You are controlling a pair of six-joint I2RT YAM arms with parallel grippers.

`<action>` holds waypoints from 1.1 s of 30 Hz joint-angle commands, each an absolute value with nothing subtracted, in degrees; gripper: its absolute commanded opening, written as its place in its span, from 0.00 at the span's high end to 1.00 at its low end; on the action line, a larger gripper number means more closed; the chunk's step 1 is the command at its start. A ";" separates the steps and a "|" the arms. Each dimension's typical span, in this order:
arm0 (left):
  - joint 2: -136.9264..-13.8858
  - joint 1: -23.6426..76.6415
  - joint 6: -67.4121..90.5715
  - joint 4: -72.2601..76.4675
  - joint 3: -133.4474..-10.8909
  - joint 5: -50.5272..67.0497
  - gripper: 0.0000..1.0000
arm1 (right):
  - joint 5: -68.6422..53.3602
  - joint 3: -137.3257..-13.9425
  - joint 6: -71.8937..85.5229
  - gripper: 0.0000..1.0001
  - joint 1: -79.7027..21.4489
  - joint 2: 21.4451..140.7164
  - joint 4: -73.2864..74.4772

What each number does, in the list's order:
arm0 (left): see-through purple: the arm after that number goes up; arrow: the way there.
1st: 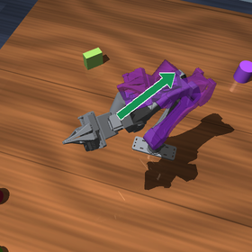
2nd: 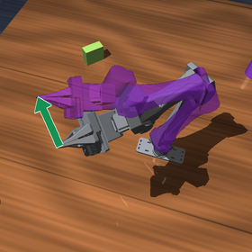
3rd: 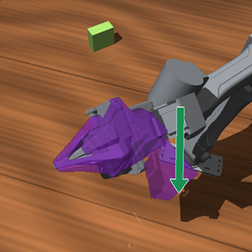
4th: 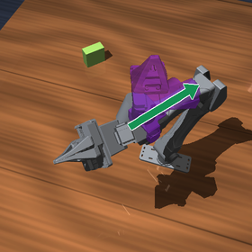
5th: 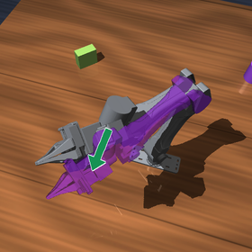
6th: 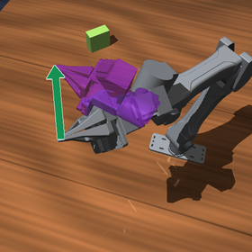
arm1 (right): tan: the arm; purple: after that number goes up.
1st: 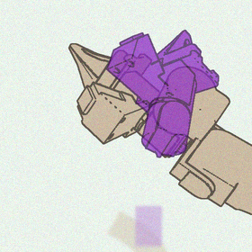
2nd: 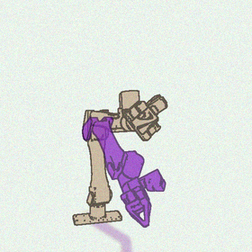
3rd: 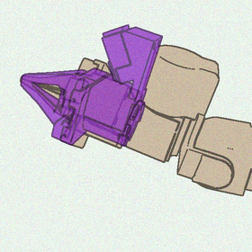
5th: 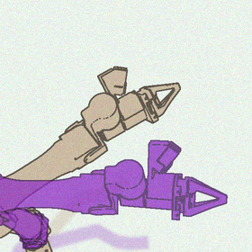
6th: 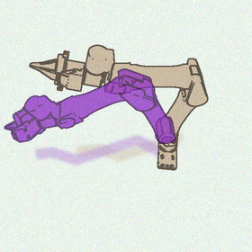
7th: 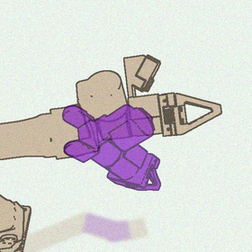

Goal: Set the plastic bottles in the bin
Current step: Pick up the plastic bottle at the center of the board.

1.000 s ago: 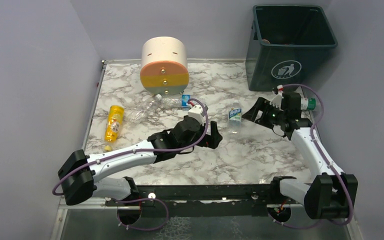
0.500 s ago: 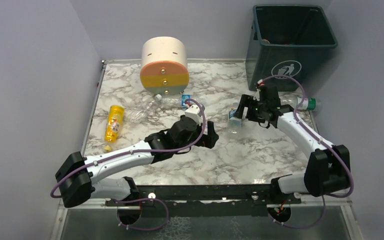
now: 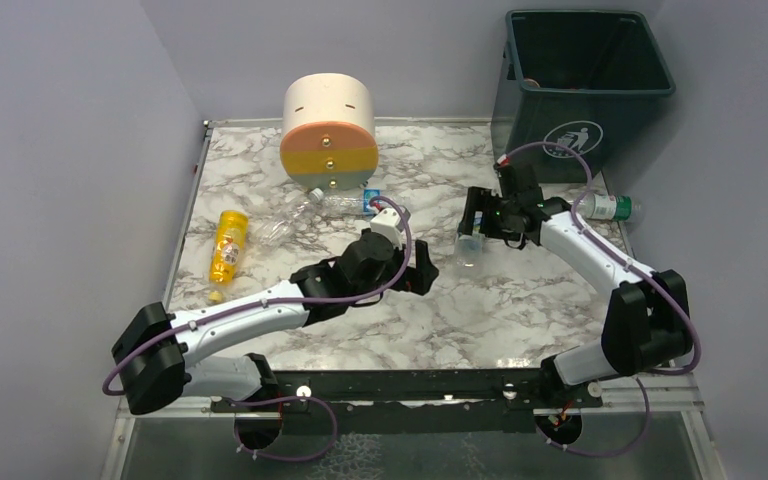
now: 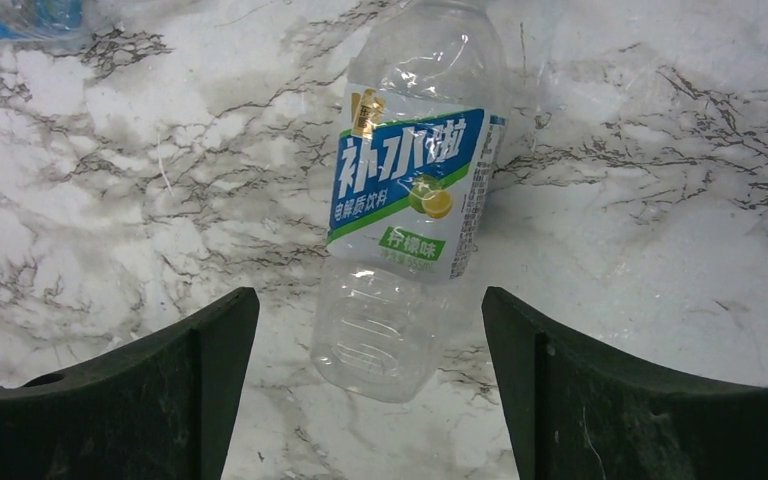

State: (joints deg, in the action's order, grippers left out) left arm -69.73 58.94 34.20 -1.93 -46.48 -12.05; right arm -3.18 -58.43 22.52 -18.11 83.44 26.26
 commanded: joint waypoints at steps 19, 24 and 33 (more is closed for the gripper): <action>-75.99 58.58 32.00 -6.43 -60.05 -8.88 0.01 | 1.13 -68.41 24.17 0.13 -24.35 83.88 36.61; -74.68 58.51 32.66 -6.26 -59.79 -9.66 0.01 | 1.39 -68.99 24.11 0.13 -24.42 83.18 37.35; -71.63 58.62 34.05 -7.03 -58.10 -10.47 0.01 | 1.16 -68.99 24.37 0.13 -24.52 82.93 36.36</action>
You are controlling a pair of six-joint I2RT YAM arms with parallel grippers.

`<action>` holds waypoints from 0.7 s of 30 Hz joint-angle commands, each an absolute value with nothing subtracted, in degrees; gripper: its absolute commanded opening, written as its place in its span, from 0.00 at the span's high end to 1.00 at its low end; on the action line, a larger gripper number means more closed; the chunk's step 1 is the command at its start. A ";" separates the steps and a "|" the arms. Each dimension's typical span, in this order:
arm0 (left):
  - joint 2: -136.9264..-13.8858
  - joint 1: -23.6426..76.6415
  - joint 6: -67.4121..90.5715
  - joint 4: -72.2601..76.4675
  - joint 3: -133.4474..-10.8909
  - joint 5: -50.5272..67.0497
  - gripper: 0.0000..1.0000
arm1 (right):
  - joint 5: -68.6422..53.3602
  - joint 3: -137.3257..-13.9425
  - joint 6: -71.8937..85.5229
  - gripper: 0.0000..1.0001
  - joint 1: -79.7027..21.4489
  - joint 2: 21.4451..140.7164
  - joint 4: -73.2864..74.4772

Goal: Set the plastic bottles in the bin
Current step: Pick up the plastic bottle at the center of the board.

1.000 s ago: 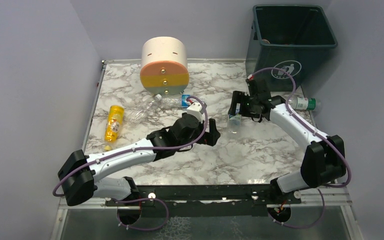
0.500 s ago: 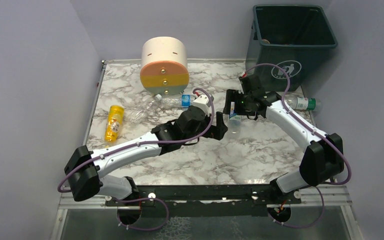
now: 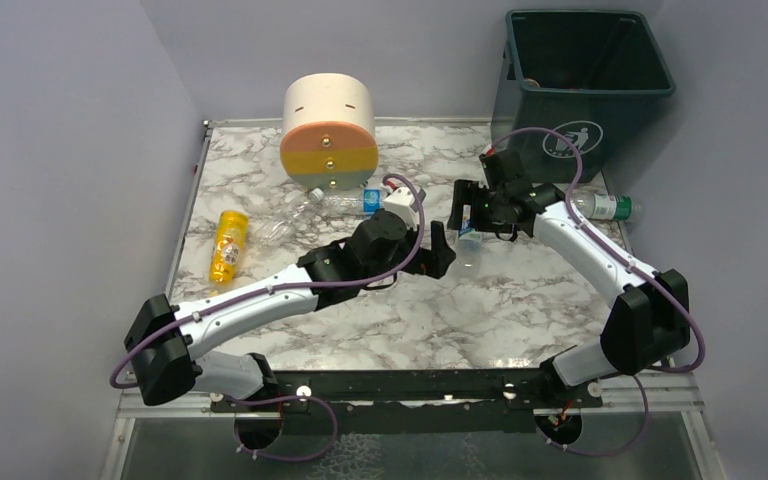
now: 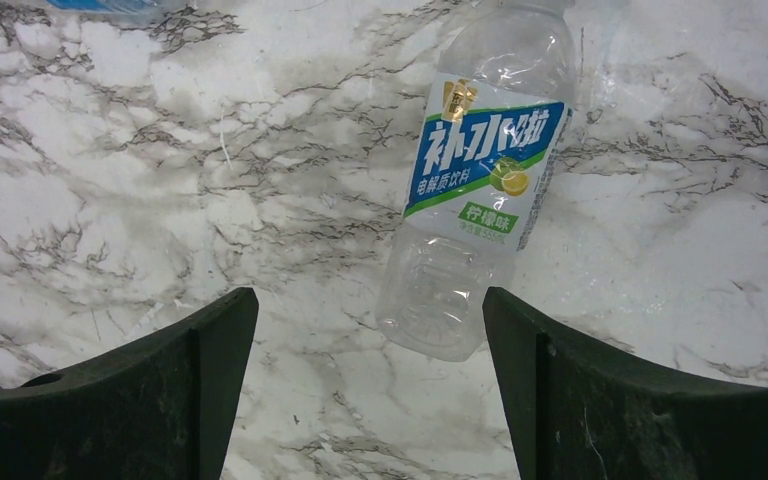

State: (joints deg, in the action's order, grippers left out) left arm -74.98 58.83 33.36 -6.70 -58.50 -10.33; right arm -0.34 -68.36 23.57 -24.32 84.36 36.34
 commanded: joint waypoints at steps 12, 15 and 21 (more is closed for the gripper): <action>-66.87 58.62 33.45 -8.40 -54.89 -11.51 0.01 | 2.48 -69.90 24.10 0.13 -24.50 85.08 36.40; -64.26 58.62 33.07 -10.34 -54.82 -12.47 0.01 | 3.84 -70.80 23.59 0.11 -24.52 85.52 36.99; -58.80 58.62 33.97 -9.93 -48.33 -14.15 0.01 | 4.69 -72.06 22.43 0.10 -24.52 88.89 36.49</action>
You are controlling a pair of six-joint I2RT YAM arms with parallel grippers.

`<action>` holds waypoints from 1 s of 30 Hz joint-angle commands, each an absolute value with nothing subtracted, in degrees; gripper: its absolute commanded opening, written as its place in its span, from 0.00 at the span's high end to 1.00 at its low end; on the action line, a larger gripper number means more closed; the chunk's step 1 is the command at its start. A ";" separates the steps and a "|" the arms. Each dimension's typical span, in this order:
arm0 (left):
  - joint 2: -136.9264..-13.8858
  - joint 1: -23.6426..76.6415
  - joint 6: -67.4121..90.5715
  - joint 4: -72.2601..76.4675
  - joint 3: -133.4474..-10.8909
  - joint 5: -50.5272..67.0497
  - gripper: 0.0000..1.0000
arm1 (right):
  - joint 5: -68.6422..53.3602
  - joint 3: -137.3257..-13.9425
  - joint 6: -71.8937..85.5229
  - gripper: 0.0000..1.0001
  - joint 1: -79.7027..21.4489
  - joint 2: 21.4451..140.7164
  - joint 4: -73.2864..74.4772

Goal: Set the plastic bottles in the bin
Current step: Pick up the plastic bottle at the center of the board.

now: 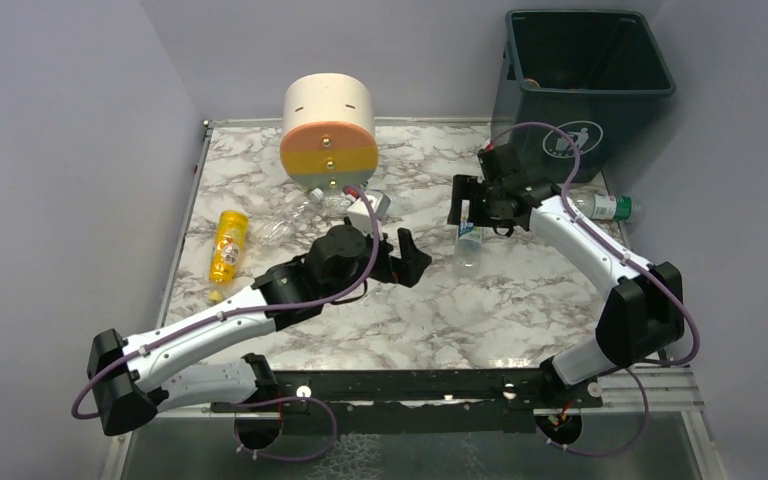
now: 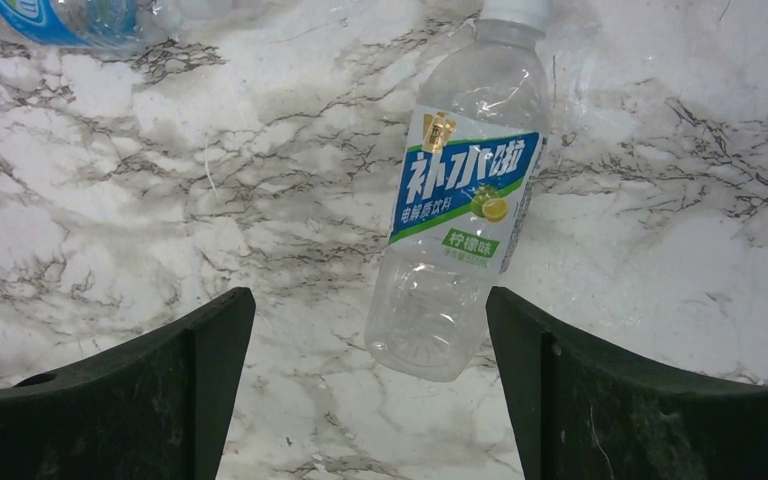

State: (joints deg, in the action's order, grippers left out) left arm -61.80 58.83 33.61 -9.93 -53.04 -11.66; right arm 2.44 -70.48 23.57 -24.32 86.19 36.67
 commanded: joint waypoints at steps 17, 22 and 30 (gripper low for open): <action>-60.47 57.99 29.76 -11.51 -47.29 -10.72 0.01 | 13.43 -75.56 26.57 0.10 -28.30 103.00 39.34; -59.73 57.02 28.36 -11.47 -46.60 -9.72 0.01 | 14.33 -75.61 27.48 0.10 -29.09 104.78 39.45; -58.71 55.56 29.18 -10.22 -45.29 -8.41 0.01 | 14.77 -76.22 27.48 0.13 -29.09 106.90 38.88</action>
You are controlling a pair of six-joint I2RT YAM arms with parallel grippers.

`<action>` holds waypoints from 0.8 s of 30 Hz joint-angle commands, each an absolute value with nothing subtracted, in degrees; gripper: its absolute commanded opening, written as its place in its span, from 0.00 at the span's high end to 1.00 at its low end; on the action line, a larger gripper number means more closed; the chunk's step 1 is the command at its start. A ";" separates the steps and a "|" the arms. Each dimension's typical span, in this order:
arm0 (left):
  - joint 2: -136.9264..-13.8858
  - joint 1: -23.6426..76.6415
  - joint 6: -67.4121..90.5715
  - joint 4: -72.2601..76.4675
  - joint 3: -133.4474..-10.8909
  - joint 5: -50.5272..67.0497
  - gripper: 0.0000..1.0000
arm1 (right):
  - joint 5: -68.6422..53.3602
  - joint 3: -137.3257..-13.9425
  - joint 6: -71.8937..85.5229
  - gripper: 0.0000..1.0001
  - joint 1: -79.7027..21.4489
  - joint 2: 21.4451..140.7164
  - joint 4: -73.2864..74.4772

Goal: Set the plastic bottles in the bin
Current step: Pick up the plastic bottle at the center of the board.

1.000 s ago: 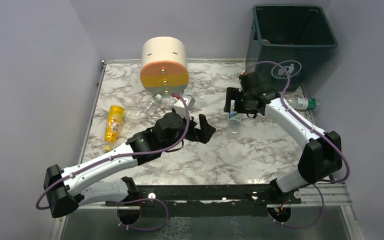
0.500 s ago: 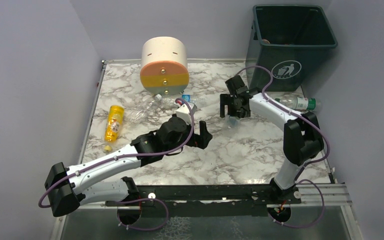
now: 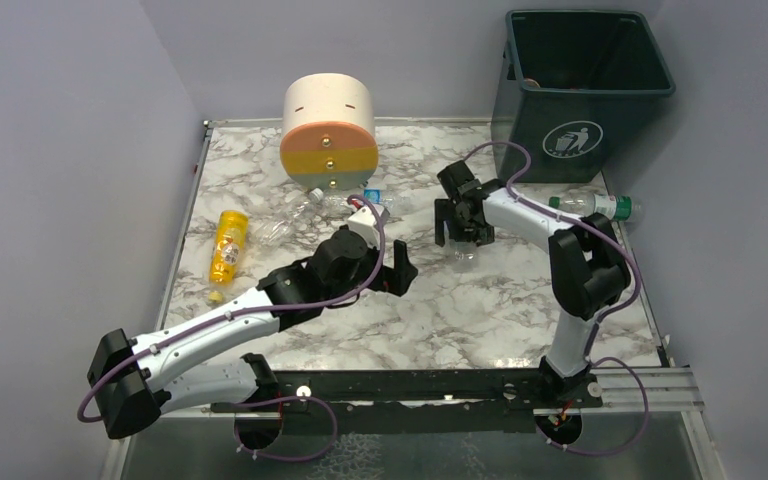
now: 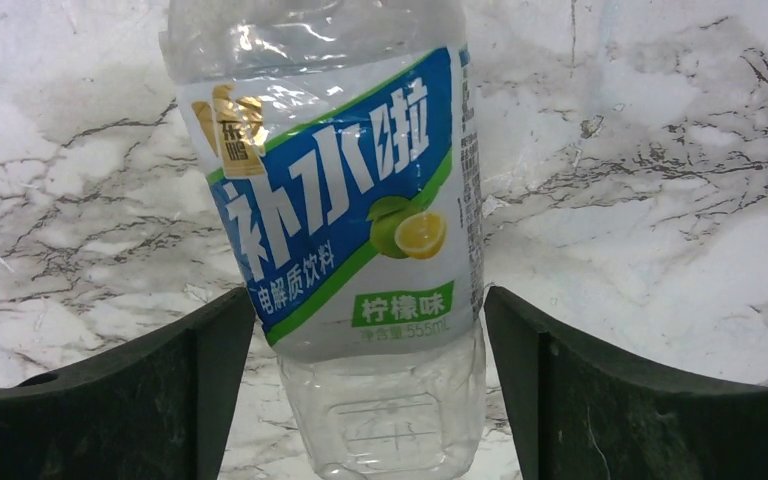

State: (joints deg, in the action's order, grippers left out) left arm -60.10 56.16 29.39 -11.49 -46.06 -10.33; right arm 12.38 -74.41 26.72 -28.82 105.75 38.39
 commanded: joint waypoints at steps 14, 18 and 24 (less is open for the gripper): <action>-59.74 55.46 34.60 -8.96 -42.73 -11.48 0.01 | 10.14 -74.18 21.24 0.42 -29.09 94.29 35.61; -60.64 55.49 35.50 -8.13 -43.15 -13.43 0.01 | 7.72 -77.73 18.86 0.42 -29.08 87.21 36.61; -64.76 55.46 34.65 -7.93 -46.52 -13.47 0.01 | 8.04 -92.15 16.22 0.40 -28.29 85.03 41.75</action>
State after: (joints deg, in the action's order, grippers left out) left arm -61.91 55.61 34.63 -9.98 -43.03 -12.14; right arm 9.15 -83.64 19.25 -28.80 86.19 39.11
